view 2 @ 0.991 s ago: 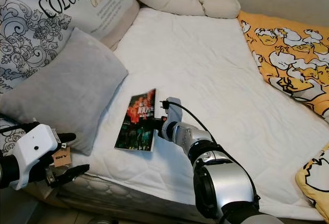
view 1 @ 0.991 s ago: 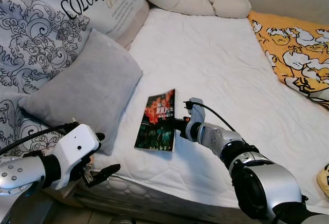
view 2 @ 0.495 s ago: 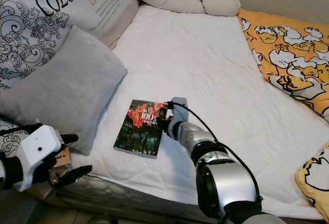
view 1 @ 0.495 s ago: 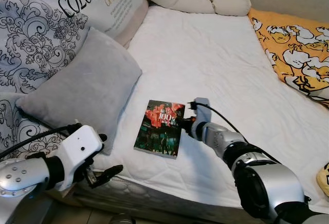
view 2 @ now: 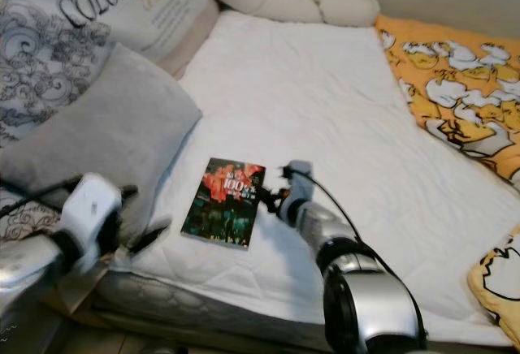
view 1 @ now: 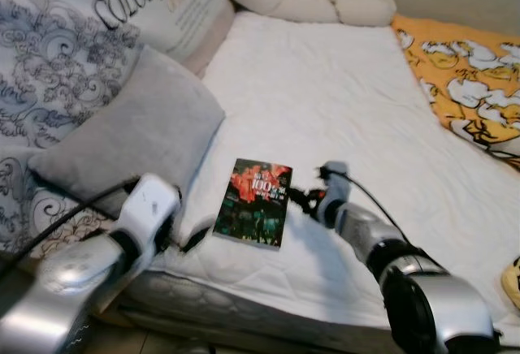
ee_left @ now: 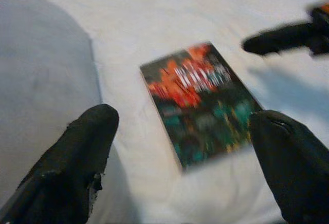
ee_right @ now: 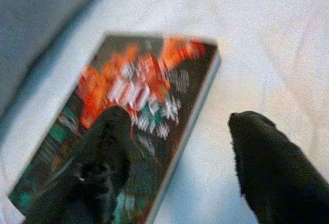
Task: Clean up the room
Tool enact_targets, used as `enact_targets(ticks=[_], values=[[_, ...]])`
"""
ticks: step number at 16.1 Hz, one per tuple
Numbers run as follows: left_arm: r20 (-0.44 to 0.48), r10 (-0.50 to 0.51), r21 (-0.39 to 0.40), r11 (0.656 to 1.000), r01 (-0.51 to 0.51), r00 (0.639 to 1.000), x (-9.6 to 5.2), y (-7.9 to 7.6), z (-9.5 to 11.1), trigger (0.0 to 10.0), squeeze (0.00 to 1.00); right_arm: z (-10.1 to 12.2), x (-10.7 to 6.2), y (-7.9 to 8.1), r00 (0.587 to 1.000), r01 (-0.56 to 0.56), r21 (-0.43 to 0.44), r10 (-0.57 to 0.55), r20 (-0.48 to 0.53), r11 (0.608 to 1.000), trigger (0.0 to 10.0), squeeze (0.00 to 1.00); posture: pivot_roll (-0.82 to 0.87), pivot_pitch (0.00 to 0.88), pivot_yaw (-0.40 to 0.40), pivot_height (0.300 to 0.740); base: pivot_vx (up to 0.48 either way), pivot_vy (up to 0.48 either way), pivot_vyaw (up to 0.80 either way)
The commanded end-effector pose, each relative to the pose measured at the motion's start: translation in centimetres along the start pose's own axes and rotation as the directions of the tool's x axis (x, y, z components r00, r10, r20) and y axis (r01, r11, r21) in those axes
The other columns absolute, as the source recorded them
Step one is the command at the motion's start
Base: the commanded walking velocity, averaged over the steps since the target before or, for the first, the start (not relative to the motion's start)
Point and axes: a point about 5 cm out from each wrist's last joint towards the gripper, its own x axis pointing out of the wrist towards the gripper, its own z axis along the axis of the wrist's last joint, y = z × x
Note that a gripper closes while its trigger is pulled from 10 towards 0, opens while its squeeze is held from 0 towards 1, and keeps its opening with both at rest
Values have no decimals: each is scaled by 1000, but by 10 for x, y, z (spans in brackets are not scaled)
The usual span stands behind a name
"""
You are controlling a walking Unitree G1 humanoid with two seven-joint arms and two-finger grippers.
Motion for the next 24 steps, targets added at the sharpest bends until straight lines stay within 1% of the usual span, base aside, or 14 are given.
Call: enact_targets(ticks=[1,2,4,6,8,10,11,12,13,15,18,19,20,24], values=[[22,98,-28,995,-97,995,3,8,0,10000,0,10,-7,-8,997,-15,-33,17,76,999,10000,1000,73,0,-43,740,0,0,0],[32,138,-58,989,-136,990,8,7,-2,10000,0,13,-16,-12,992,-15,-69,23,123,998,10000,1000,50,0,-37,740,0,0,0],[38,168,-74,984,-165,985,13,4,-3,10000,0,14,-33,-13,979,29,-62,-16,205,998,10000,1000,26,0,-26,740,0,0,0],[43,208,-86,975,-204,977,17,1,-6,10000,0,8,-59,-10,951,100,-61,-77,299,993,10000,1000,-3,0,-19,740,0,0,0],[42,234,-94,969,-229,971,18,2,-7,10000,0,1,-71,-7,939,136,-72,-106,327,988,10000,1000,-4,0,-22,740,0,-285,0],[38,317,-102,945,-312,948,15,10,-12,10000,0,-9,-96,-8,907,207,-73,-164,388,976,10000,1000,-7,0,-30,740,0,-399,0],[37,331,-103,940,-326,943,14,11,-13,10000,0,-9,-101,-8,899,229,-78,-180,400,970,10000,1000,-4,0,-36,740,0,-401,0],[34,348,-95,934,-343,937,13,12,-16,10000,0,-9,-109,-10,870,281,-56,-229,436,958,10000,1000,-5,0,-38,740,0,-401,0],[35,358,-92,931,-353,933,14,12,-17,10000,0,-8,-113,-8,864,296,-44,-248,438,954,10000,1000,-6,0,-38,740,0,-401,0],[38,367,-95,927,-362,929,15,12,-17,10000,0,-7,-114,-4,872,282,-56,-232,432,958,10000,1000,-7,0,-40,740,0,-401,0],[48,380,-88,923,-375,924,15,14,-18,10000,0,-2,-109,2,907,228,-149,-154,391,962,10000,1000,-5,0,-45,740,0,-385,0],[51,384,-72,922,-380,922,14,15,-18,10000,0,-1,-109,2,905,232,-149,-157,395,961,10000,969,-3,0,-47,740,0,-382,0],[53,384,-65,922,-381,922,14,15,-18,10000,0,0,-109,1,901,241,-134,-171,398,961,10000,0,0,0,-49,740,0,-382,0],[60,387,-38,922,-385,920,12,18,-18,10000,0,-5,-109,-3,890,303,-100,-244,385,948,10000,0,3,0,-51,740,0,-371,0]])
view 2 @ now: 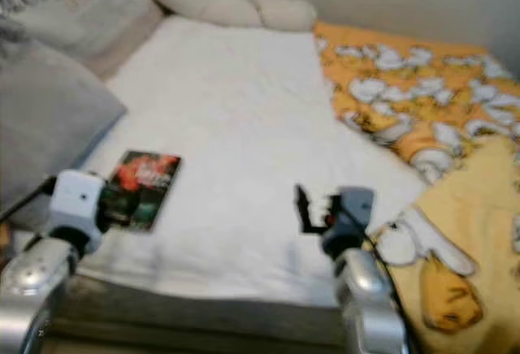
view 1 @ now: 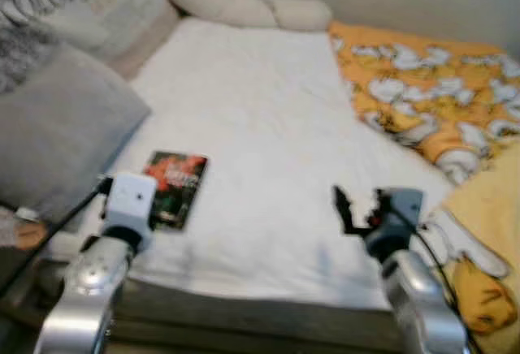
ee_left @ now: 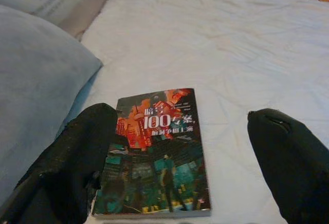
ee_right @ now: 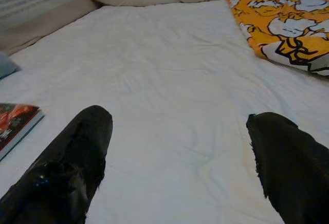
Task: Clean up the room
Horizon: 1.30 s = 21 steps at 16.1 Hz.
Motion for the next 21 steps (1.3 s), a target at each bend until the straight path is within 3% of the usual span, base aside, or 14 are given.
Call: enact_targets(ticks=[1,3,19,21], values=[[14,-12,6,1000,12,1000,1,-3,2,10000,0,2,-1,-9,999,44,-14,-44,-4,999,10000,0,3,0,-51,740,0,-364,0],[15,-13,10,1000,13,1000,1,-3,2,10000,0,1,-1,-7,999,43,-14,-43,-9,999,10000,0,4,0,-50,740,0,-343,0],[32,-2,7,1000,1,999,5,4,6,10000,0,1,6,-1,998,44,-27,-45,-32,999,10000,0,15,0,-51,740,0,0,0],[33,3,-6,1000,-2,999,4,4,6,10000,0,0,5,-1,998,40,-31,-41,-39,999,10000,0,16,0,-53,740,0,0,-678]])
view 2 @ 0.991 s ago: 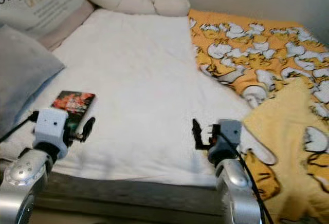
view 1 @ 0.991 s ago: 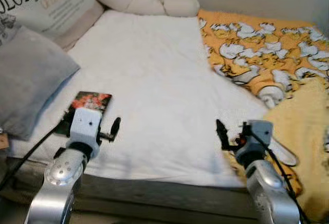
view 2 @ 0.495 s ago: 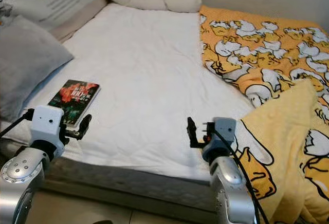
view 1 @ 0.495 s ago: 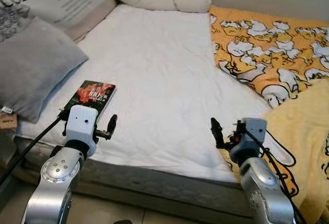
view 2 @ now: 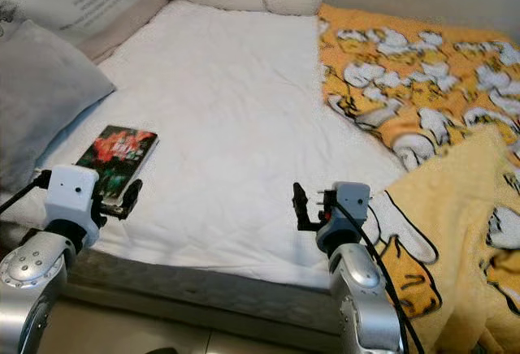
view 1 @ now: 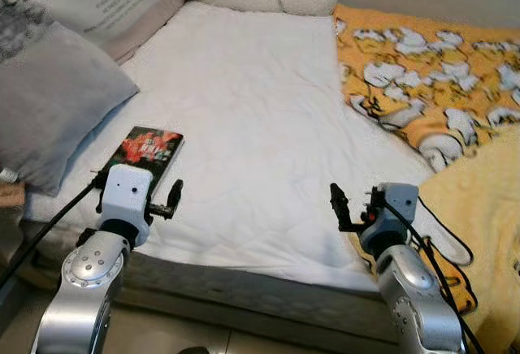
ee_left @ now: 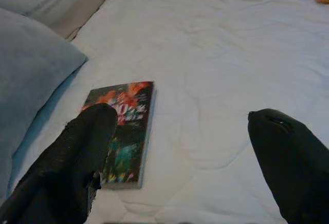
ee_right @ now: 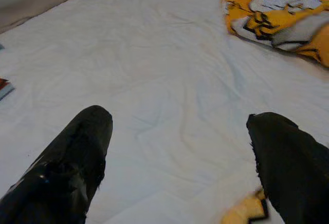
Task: Clean up the room
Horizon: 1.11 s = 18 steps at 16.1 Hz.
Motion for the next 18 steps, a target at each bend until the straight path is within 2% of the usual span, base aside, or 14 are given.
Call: enact_targets(ticks=[1,5,12,18], values=[[7,2,-2,1000,-2,1000,1,1,1,10000,0,-1,0,-3,1000,12,-6,-12,-17,1000,10000,0,16,0,-53,740,0,0,-788],[10,0,-10,1000,0,1000,1,0,2,10000,0,0,0,-2,1000,5,-13,-5,-15,1000,10000,0,14,0,-51,740,0,0,-781],[13,2,-15,1000,-2,1000,2,2,3,10000,0,2,1,1,1000,-14,-27,14,-19,1000,10000,0,16,0,-52,740,0,0,0],[15,-4,-19,1000,4,1000,2,1,3,10000,0,2,0,1,1000,-20,-40,19,-19,999,10000,0,16,0,-54,740,85,0,-675]])
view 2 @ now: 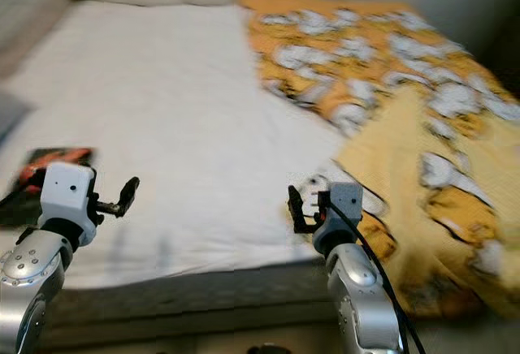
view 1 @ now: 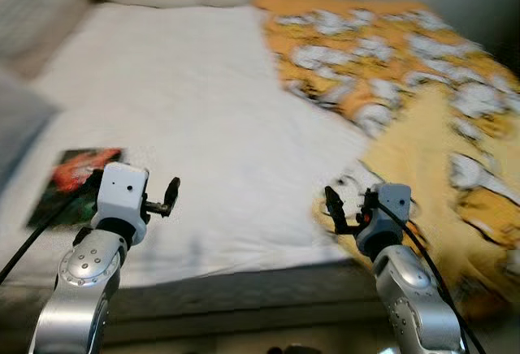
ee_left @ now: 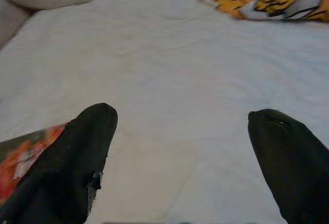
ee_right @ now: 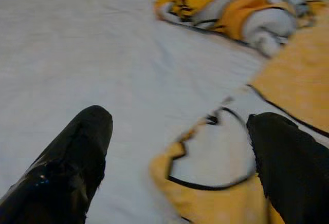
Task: Clean up the room
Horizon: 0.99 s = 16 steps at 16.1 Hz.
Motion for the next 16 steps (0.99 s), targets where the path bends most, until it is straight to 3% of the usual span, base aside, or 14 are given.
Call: enact_targets(ticks=[1,7,11,16], values=[[7,-8,-3,1000,8,1000,1,-1,1,10000,0,6,1,0,1000,0,-14,1,20,1000,10000,0,18,0,-55,740,277,0,0],[7,-11,-3,1000,11,1000,0,-2,1,10000,0,4,0,1,1000,-2,-13,2,12,1000,10000,0,19,0,-56,740,323,0,0],[7,-13,-1,1000,13,1000,0,-2,1,10000,0,4,1,2,1000,-11,-5,11,11,1000,10000,0,19,0,-56,740,334,0,-756],[3,-26,6,1000,26,1000,-1,-4,0,10000,0,4,1,2,999,-38,-17,38,-4,999,10000,0,19,0,-58,740,192,0,0]])
